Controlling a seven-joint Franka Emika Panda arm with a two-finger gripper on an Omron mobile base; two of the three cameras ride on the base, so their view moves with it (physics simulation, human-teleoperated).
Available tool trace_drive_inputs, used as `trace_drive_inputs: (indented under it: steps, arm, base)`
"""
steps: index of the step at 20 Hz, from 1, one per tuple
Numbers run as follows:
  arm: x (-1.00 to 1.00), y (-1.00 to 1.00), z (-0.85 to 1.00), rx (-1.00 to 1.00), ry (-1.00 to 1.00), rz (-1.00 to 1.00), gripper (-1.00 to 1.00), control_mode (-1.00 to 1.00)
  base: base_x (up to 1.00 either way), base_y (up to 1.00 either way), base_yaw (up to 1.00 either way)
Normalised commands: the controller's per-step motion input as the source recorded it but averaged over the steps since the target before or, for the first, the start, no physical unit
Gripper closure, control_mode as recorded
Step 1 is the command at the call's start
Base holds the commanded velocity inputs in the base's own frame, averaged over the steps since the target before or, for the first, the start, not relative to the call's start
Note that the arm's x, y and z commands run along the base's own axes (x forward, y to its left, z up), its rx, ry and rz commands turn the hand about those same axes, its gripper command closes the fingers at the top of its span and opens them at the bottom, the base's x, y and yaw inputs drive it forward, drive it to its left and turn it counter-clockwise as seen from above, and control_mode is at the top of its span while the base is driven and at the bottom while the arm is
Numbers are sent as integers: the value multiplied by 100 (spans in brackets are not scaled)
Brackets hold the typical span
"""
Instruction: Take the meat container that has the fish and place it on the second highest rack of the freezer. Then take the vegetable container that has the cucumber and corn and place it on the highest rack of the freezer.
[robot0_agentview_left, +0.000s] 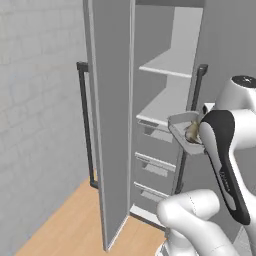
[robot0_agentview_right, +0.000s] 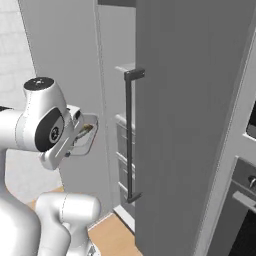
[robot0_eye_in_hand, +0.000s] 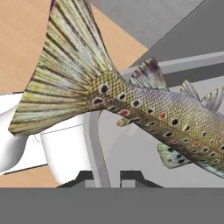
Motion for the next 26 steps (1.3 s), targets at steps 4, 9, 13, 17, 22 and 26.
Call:
trace_drive_inputs:
  steps: [4,9,13,17,22,26]
  arm:
    - [0,0,0,0,0,0,100,100]
    - [0,0,0,0,0,0,100,100]
    - [0,0,0,0,0,0,100,100]
    - [0,0,0,0,0,0,100,100]
    - [0,0,0,0,0,0,100,100]
    - [0,0,0,0,0,0,100,100]
  base:
    - [47,59,-55]
    - [34,40,-49]
    - [29,30,-40]
    - [33,2,-24]
    - [46,11,-12]
    - [35,37,-6]
